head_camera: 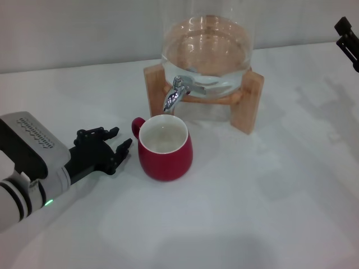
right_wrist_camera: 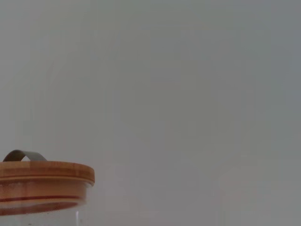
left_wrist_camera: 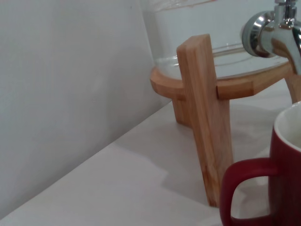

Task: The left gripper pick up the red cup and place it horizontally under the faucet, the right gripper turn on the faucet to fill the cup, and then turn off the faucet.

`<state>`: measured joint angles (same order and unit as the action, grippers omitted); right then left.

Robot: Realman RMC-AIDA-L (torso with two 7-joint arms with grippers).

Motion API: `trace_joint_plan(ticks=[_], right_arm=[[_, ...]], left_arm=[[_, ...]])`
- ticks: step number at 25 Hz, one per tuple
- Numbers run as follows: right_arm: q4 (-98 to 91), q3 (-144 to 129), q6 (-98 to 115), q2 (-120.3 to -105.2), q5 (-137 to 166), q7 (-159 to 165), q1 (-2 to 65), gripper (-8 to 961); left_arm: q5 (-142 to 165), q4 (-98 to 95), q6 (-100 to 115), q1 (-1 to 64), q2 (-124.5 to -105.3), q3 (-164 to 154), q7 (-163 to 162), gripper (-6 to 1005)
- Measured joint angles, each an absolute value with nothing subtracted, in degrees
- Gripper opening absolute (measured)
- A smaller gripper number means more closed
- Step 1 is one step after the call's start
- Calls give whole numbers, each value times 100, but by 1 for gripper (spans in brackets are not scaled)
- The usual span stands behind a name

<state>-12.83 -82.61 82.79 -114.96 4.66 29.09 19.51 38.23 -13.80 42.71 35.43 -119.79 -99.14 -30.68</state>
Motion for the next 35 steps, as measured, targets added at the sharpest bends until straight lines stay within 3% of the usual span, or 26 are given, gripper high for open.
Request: trace_joint_plan(ticks=[35], right_arm=[[-1303,-8220,8244,-11478,474,2902,1955,868]], left_arm=[[2344,-1573,4183,3185,-11940,-9365,-1873,378]])
